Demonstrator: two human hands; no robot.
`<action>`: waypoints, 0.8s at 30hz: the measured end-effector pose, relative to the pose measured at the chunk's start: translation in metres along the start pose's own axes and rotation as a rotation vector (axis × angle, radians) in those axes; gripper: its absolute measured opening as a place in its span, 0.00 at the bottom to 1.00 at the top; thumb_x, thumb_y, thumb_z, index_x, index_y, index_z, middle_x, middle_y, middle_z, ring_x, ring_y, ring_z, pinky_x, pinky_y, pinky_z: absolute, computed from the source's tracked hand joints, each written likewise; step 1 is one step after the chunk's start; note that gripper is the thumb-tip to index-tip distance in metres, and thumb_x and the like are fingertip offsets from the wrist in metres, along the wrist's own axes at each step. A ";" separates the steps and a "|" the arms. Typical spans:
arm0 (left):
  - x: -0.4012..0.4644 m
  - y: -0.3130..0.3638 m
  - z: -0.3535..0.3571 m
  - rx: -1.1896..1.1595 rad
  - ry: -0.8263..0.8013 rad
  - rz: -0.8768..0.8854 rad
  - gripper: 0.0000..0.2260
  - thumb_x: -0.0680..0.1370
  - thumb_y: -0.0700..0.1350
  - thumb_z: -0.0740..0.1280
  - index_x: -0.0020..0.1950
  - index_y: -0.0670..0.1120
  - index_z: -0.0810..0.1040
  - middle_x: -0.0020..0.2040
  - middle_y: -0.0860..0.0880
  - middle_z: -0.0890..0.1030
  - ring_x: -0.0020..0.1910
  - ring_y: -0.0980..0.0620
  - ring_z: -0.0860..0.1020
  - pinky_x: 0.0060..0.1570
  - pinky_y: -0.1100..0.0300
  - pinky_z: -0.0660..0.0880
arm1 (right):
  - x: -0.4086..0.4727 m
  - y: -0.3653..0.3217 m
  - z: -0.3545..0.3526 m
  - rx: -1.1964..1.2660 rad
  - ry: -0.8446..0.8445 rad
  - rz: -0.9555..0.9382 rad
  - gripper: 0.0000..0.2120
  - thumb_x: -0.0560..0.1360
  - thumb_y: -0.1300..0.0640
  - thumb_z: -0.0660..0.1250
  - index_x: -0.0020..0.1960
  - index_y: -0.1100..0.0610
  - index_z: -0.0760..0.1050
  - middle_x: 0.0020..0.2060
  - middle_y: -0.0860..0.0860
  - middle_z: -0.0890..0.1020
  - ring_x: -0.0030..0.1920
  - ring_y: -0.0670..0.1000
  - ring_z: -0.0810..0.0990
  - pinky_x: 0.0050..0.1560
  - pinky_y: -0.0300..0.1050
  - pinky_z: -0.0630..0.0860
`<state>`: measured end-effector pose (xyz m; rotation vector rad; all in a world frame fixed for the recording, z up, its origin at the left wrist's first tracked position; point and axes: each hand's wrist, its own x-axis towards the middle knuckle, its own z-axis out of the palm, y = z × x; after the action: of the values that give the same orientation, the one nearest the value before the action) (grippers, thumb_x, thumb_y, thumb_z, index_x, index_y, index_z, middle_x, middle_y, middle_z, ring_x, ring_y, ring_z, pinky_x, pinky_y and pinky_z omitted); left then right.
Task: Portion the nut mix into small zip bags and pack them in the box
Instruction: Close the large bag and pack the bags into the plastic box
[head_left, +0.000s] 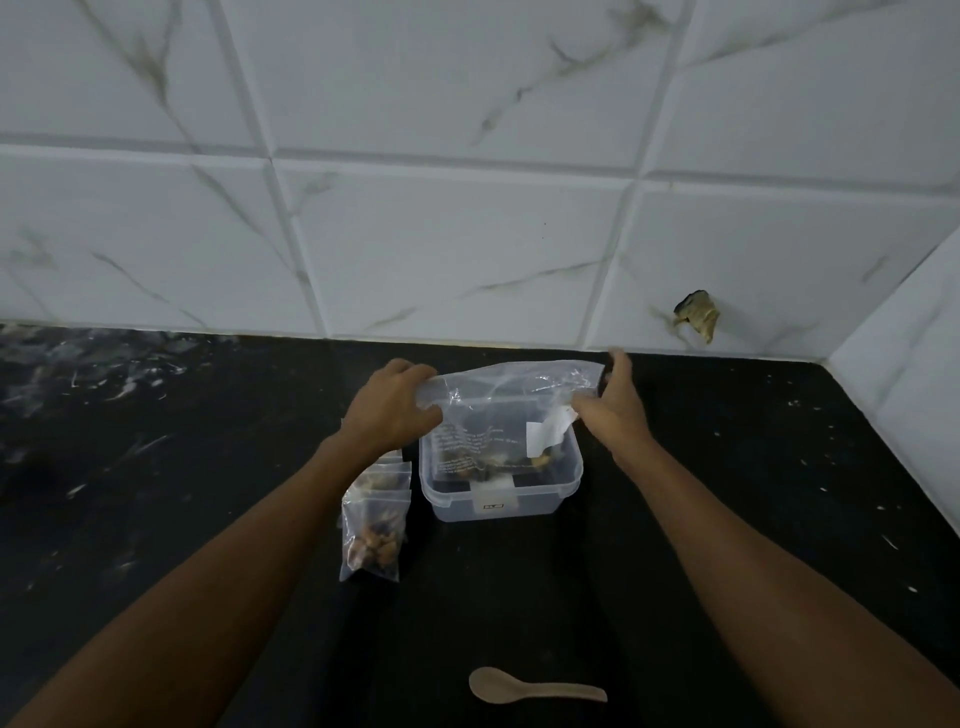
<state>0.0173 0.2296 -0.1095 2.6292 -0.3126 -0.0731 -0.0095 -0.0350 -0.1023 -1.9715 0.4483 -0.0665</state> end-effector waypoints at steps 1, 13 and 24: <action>0.002 0.002 0.000 0.058 -0.035 0.044 0.27 0.75 0.52 0.69 0.73 0.49 0.68 0.70 0.46 0.70 0.66 0.45 0.72 0.62 0.50 0.73 | -0.001 0.000 0.001 -0.079 0.026 -0.137 0.41 0.72 0.68 0.68 0.78 0.50 0.52 0.72 0.53 0.65 0.68 0.52 0.68 0.60 0.42 0.69; 0.024 0.007 0.011 0.118 -0.346 0.023 0.19 0.75 0.49 0.72 0.64 0.45 0.76 0.59 0.45 0.81 0.56 0.46 0.79 0.61 0.51 0.75 | 0.026 0.010 0.004 -0.544 -0.437 -0.141 0.08 0.77 0.50 0.67 0.50 0.55 0.77 0.45 0.49 0.81 0.48 0.50 0.79 0.43 0.43 0.72; 0.032 0.006 0.022 0.008 -0.282 0.001 0.13 0.76 0.45 0.71 0.60 0.43 0.79 0.53 0.45 0.81 0.52 0.48 0.79 0.54 0.57 0.73 | 0.030 -0.008 0.005 -0.970 -0.492 -0.330 0.37 0.69 0.46 0.74 0.73 0.50 0.63 0.63 0.51 0.73 0.61 0.54 0.74 0.60 0.53 0.74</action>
<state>0.0444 0.2067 -0.1262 2.6254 -0.4090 -0.4461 0.0213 -0.0382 -0.1022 -2.8729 -0.2401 0.5071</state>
